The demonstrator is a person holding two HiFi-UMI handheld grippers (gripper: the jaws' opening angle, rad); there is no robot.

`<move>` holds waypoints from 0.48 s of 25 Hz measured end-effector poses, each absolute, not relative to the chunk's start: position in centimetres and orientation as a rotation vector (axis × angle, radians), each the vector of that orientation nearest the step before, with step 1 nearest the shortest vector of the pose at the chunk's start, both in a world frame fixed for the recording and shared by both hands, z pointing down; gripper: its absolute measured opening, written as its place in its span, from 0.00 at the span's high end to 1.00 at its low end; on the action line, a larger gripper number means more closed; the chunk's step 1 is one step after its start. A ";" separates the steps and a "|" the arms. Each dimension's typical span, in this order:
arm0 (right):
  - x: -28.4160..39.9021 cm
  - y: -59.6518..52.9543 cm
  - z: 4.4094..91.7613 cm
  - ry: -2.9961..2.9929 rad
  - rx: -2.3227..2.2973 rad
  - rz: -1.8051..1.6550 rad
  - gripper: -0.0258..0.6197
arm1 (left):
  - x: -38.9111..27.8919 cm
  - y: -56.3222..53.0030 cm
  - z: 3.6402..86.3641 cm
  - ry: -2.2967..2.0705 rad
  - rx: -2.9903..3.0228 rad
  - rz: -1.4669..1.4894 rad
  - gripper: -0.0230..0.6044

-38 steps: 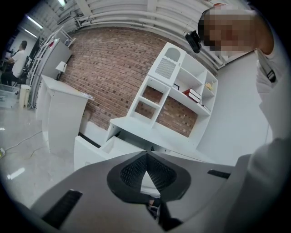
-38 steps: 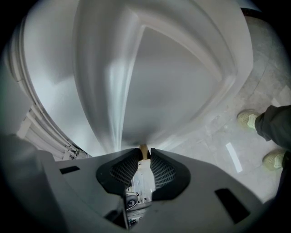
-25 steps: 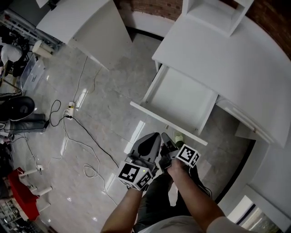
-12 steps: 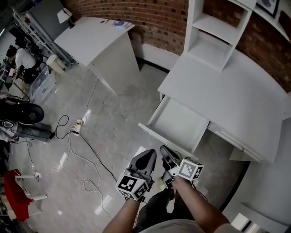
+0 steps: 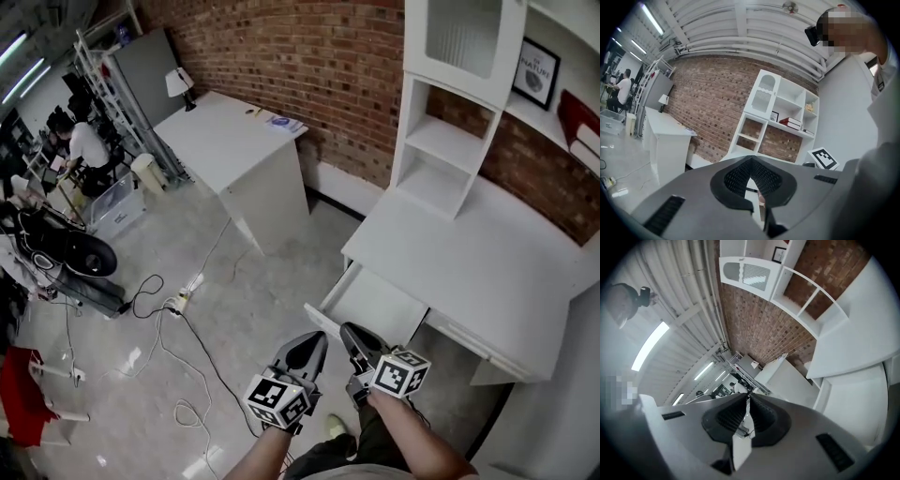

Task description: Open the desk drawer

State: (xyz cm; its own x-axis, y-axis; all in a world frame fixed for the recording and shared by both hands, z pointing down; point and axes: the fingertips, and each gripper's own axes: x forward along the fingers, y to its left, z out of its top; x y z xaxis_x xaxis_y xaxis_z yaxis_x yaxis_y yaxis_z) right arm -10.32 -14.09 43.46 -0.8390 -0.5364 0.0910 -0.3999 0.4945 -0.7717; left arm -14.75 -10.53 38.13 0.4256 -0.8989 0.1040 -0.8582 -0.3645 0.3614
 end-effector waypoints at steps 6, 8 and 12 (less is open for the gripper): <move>-10.7 -14.1 37.7 2.686 -0.773 -1.062 0.92 | -15.0 -10.1 33.5 -1.531 2.358 -0.214 0.94; -10.8 -14.2 35.9 2.726 -0.777 -0.984 0.92 | -15.0 -10.2 32.2 -1.537 2.367 -0.221 0.94; -10.9 -14.0 33.0 2.785 -0.805 -0.850 0.92 | -15.4 -10.3 29.7 -1.569 2.387 -0.248 0.94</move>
